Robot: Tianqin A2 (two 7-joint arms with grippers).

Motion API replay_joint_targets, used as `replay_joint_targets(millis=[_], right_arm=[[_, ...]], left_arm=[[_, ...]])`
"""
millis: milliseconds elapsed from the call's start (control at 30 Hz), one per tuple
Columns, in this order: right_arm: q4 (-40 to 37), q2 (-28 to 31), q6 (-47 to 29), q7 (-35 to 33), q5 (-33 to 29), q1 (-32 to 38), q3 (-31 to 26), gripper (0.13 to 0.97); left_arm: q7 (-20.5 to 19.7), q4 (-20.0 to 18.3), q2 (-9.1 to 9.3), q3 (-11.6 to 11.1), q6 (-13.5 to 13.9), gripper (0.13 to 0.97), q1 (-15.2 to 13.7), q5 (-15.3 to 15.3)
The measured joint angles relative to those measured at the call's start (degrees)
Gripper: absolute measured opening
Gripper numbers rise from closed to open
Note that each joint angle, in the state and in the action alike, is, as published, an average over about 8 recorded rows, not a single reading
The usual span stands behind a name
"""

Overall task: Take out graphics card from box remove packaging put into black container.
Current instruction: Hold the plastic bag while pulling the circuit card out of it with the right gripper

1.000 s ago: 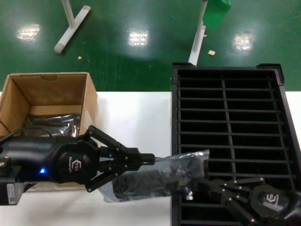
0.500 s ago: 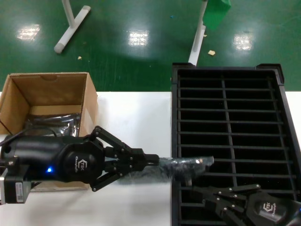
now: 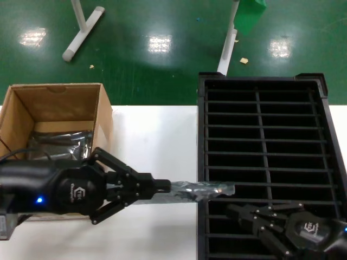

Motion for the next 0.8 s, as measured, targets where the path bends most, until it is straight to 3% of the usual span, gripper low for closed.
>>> replay_joint_targets(millis=[433, 800], right_arm=[[-2.3, -1.1, 0.7, 0.3, -1.3, 3.9, -1.8, 0.147], [-2.7, -2.1, 1.0, 0.3, -1.6, 5.1, -2.8, 0.147]], left_arm=[[1.7, 0.9, -4.08, 1.1, 0.0, 0.142, 1.6, -3.9], [1.7, 0.9, -4.61, 1.6, 0.0, 0.142, 1.5, -4.8]])
